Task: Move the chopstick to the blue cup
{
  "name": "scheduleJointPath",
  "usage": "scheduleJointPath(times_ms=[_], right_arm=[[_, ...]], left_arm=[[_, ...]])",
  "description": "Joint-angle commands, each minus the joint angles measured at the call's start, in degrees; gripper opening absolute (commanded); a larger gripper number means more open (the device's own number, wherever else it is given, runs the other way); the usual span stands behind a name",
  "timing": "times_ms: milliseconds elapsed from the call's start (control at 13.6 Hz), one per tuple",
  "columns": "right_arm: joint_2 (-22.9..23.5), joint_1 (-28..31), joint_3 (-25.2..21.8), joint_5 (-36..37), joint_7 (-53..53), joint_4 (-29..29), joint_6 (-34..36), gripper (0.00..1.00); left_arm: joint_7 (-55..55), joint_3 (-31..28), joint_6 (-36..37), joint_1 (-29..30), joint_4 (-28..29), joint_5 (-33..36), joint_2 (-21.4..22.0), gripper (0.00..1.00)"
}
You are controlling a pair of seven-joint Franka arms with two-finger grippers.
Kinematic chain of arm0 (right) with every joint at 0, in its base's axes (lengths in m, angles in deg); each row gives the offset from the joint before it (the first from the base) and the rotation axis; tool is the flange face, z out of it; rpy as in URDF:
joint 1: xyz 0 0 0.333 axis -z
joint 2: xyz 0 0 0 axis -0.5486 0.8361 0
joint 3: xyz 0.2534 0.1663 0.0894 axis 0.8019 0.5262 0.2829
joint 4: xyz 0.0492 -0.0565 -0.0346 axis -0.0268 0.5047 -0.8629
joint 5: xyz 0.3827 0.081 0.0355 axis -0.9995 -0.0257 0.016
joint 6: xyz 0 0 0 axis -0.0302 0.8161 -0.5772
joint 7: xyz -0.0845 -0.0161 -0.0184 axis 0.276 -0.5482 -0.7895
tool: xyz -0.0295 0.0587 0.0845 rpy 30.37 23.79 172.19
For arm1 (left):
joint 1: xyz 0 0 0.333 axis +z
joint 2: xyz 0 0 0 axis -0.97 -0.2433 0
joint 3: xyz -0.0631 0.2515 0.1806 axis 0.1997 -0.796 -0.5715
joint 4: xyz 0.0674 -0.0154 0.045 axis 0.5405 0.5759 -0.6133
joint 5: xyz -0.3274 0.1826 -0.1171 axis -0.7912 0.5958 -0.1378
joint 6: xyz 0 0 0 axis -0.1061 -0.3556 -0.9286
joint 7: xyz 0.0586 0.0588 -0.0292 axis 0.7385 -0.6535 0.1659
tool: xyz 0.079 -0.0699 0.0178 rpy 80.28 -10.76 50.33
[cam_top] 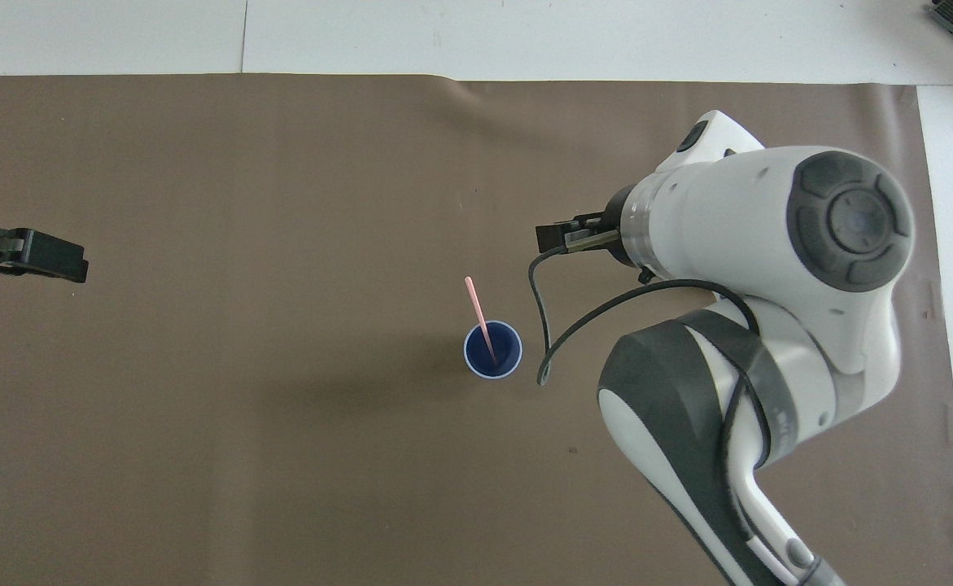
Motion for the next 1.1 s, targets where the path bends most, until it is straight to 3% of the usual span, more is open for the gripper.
scheduleJointPath(times_ms=[0,294,735,1029], right_arm=[[-1.5,4.1,0.5,1.1,-1.2,-4.3,8.7,1.00],[-2.0,9.5,0.3,2.5,-1.2,-10.3,21.1,1.00],[-6.7,17.4,0.3,2.4,-0.9,-10.7,28.0,1.00],[-10.4,20.0,-0.4,2.6,-0.5,-6.3,30.5,1.00]], left_arm=[[-0.1,0.6,0.5,0.8,0.9,-0.7,1.1,1.00],[-0.4,0.6,0.5,0.9,0.9,-0.7,1.1,1.00],[-0.1,0.6,0.2,1.0,0.8,-0.7,1.1,1.00],[0.4,0.6,0.2,1.0,0.8,-0.7,1.1,1.00]])
